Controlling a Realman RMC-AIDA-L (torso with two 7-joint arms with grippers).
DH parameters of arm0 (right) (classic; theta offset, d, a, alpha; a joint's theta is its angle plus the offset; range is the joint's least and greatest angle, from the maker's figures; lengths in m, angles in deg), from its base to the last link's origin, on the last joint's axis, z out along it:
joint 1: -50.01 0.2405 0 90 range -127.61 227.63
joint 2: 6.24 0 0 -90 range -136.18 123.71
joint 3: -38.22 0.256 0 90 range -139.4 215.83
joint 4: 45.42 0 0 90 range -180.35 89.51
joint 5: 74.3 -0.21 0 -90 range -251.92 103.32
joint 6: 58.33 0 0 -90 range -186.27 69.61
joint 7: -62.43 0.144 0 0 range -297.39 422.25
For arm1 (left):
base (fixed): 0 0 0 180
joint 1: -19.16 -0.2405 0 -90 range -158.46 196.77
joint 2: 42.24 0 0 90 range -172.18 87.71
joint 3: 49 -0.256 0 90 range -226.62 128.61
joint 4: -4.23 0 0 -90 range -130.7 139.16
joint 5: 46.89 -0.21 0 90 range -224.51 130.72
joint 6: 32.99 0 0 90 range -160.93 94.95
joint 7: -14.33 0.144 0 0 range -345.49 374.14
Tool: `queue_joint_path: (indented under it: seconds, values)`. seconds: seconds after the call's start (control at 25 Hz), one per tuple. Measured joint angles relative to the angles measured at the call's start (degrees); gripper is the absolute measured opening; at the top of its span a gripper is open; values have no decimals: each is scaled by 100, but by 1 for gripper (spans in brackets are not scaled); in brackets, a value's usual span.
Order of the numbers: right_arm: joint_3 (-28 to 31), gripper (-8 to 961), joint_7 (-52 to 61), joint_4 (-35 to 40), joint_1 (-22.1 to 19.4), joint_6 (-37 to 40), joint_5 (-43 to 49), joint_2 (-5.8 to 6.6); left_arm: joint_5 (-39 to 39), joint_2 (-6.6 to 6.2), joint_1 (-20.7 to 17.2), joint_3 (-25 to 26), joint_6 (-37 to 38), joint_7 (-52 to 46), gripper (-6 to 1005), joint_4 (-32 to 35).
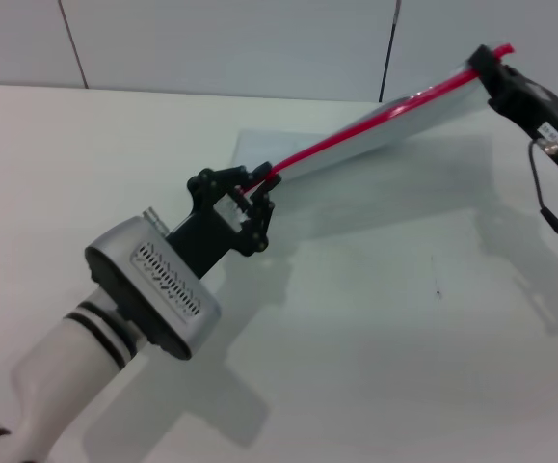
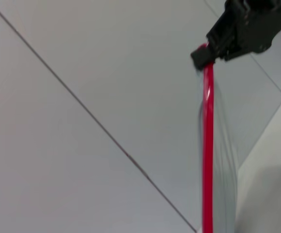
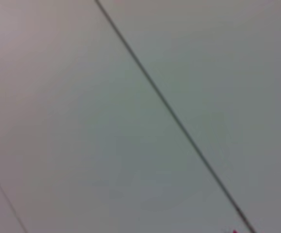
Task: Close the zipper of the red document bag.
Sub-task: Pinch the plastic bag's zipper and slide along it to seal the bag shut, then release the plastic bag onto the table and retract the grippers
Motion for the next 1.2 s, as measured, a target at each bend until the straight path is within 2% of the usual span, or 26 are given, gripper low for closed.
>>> queue_joint_path:
  seconds: [0.44, 0.84, 1.04, 1.2]
  values:
    - [232, 73, 8, 109, -240, -1, -7, 2, 353, -10, -189, -2, -23, -2, 92, 23]
    - [173, 82, 8, 121, -227, -2, 91, 8, 615, -25, -167, -2, -9, -218, 79, 108]
    - [143, 87, -9, 143, -281, -16, 122, 37, 899, -31, -208, -2, 101, -368, 132, 167]
    - [78, 91, -33, 334, -437, 170, 125, 43, 997, -42, -291, 5, 576, -1054, 251, 257]
